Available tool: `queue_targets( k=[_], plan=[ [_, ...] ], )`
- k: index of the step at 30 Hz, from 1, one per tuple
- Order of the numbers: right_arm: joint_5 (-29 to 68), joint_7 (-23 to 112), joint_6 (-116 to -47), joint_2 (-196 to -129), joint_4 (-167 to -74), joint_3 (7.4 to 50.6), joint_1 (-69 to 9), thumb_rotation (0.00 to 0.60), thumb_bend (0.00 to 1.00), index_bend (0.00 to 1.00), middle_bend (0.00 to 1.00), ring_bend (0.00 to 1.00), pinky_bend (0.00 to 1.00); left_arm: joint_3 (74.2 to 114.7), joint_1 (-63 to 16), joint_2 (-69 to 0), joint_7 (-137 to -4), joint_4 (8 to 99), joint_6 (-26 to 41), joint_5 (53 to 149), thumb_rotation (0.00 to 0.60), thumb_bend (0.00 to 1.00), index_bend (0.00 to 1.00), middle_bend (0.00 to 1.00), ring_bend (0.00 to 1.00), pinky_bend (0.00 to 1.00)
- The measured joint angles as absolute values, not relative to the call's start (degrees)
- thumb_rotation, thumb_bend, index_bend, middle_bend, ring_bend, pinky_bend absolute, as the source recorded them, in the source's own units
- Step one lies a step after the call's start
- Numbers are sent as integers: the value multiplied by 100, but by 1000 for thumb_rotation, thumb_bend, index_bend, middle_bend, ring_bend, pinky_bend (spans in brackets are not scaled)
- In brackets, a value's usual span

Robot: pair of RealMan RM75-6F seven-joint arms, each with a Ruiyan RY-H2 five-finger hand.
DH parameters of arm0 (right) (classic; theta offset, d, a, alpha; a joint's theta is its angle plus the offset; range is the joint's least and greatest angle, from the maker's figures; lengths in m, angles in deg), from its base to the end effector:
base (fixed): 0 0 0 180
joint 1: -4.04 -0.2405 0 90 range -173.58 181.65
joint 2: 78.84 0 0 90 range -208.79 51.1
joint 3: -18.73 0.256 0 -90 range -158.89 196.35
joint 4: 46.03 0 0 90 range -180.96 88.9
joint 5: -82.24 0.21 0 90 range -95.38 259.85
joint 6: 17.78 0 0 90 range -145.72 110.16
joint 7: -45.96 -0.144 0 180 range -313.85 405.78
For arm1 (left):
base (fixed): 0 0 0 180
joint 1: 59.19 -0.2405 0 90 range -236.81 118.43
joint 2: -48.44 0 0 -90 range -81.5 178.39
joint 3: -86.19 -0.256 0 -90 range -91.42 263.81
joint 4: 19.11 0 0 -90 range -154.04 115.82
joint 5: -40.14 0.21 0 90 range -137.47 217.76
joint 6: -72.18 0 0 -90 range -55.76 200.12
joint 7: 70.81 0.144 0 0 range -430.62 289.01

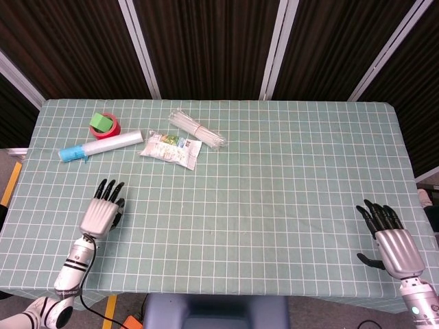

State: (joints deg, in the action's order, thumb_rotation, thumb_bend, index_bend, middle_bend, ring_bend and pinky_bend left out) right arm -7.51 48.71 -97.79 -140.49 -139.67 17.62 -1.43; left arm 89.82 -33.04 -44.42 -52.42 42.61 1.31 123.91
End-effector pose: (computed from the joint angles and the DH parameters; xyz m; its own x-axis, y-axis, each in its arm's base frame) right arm -0.3108 -0.1676 0.1465 0.4687 -0.1485 0.8708 -0.8833 -0.0883 0.4604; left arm -0.2754 0.3010 0.0108 0.7041 -0.0103 0.7100 0.6790 -0.2827 -0.6775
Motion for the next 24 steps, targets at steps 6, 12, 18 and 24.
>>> queue_targets(
  k=[6,12,18,24],
  plan=[
    [-765,4895,-9802,-14045,-13974,1756,-131,600,240,0,0,0,0,8922,-3454,-4237,-5449,4677,-234,12548,600,412,65,36,0,30],
    [-725,4954,-9797,-14040,-13975,1758,-118,600,239,0,0,0,0,8537,-3961,-3601,-6034,5770,-946,12935,600,414,0,0,0,9],
    [-811,5010,-9803,-14013,-14053,1708,-106,600,240,0,0,0,0,7938,-4712,-2901,-6513,6385,-2385,13902,600,414,0,0,0,0],
    [-958,5111,-9878,-13995,-14163,1637,-68,600,239,0,0,0,0,7789,-5185,-2430,-6574,6751,-2926,14228,600,414,0,0,0,0]
  ],
)
